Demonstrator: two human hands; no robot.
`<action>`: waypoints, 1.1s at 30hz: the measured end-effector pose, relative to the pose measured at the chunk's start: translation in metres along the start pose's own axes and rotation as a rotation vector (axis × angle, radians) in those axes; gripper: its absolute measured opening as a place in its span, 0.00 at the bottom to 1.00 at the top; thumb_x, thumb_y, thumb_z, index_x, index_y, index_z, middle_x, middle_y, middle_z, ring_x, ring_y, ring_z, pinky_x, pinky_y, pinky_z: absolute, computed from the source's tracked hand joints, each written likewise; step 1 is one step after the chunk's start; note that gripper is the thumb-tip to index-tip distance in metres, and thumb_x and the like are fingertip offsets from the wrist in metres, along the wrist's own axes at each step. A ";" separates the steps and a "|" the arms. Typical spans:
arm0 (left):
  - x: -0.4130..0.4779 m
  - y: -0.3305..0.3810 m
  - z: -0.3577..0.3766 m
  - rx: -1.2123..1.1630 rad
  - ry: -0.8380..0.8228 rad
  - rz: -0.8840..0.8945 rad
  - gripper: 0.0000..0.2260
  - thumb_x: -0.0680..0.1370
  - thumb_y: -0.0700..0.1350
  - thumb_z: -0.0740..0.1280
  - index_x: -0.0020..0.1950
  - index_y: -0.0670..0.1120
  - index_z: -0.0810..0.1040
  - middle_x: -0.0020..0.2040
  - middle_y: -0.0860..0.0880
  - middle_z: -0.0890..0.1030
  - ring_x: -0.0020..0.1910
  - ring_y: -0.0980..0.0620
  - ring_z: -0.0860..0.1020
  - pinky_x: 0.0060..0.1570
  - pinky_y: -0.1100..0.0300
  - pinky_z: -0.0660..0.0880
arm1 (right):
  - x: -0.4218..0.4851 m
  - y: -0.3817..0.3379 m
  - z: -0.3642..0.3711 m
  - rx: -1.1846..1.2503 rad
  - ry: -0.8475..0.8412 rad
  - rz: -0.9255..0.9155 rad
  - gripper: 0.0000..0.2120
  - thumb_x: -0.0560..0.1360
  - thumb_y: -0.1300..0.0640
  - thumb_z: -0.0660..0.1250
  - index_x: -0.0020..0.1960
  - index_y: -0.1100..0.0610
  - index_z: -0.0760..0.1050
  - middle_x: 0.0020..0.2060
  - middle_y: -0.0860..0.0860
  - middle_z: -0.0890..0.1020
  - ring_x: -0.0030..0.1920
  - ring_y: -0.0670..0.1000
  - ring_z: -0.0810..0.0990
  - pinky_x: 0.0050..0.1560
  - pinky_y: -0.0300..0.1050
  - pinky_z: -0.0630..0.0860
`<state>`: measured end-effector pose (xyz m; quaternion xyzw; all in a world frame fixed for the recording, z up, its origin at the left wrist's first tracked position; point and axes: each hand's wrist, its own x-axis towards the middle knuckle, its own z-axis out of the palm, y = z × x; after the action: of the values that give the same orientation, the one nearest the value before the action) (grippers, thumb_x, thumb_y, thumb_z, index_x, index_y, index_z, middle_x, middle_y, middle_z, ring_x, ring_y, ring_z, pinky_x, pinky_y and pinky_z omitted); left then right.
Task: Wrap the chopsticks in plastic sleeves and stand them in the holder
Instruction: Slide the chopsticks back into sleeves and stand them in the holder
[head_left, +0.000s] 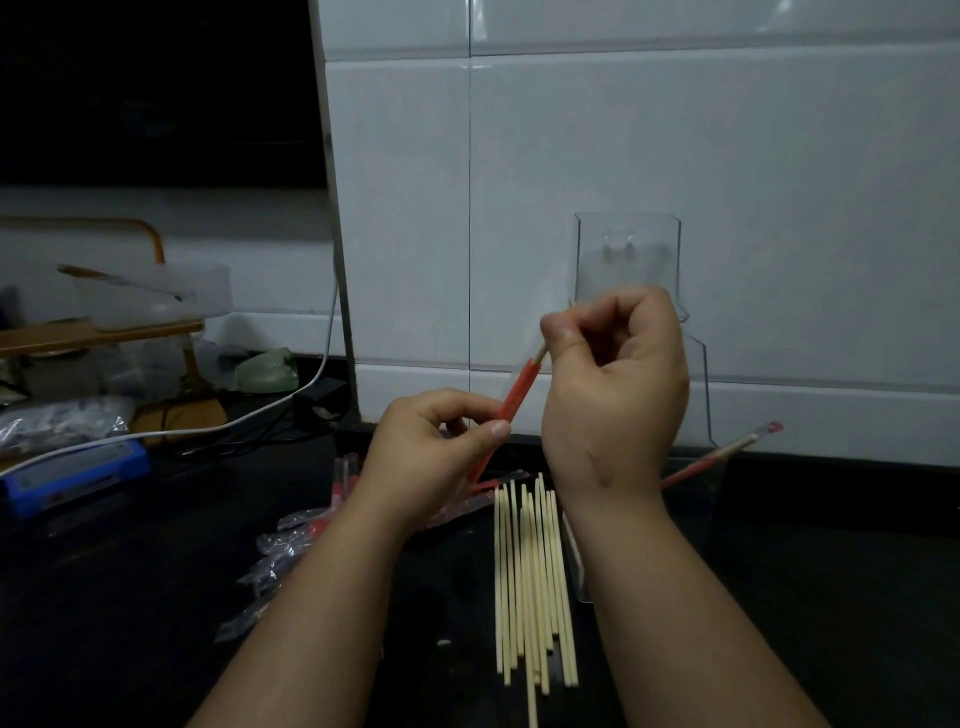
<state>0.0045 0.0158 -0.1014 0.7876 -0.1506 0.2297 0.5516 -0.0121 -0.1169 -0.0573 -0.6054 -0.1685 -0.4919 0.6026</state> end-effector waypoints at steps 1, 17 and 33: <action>0.000 0.000 0.001 0.004 0.001 -0.006 0.05 0.75 0.42 0.73 0.48 0.51 0.86 0.43 0.50 0.83 0.38 0.58 0.76 0.37 0.69 0.72 | 0.000 0.000 0.000 0.010 0.006 0.009 0.09 0.76 0.63 0.70 0.43 0.54 0.70 0.37 0.46 0.77 0.41 0.46 0.79 0.43 0.40 0.79; 0.004 0.000 0.002 -0.160 0.250 -0.028 0.08 0.78 0.39 0.70 0.52 0.50 0.85 0.45 0.54 0.86 0.48 0.56 0.83 0.49 0.61 0.78 | -0.002 0.000 0.007 -0.140 -0.218 0.012 0.11 0.77 0.57 0.70 0.59 0.54 0.80 0.47 0.45 0.81 0.46 0.40 0.79 0.46 0.27 0.74; 0.003 -0.001 0.004 -0.128 0.187 -0.045 0.09 0.77 0.41 0.71 0.52 0.54 0.83 0.48 0.54 0.84 0.48 0.52 0.82 0.50 0.57 0.81 | -0.001 -0.006 0.004 -0.075 0.008 -0.352 0.11 0.82 0.57 0.61 0.53 0.64 0.76 0.41 0.51 0.80 0.39 0.50 0.81 0.39 0.48 0.79</action>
<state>0.0083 0.0123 -0.1022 0.7292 -0.0951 0.2796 0.6173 -0.0162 -0.1113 -0.0539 -0.5867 -0.2508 -0.5981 0.4849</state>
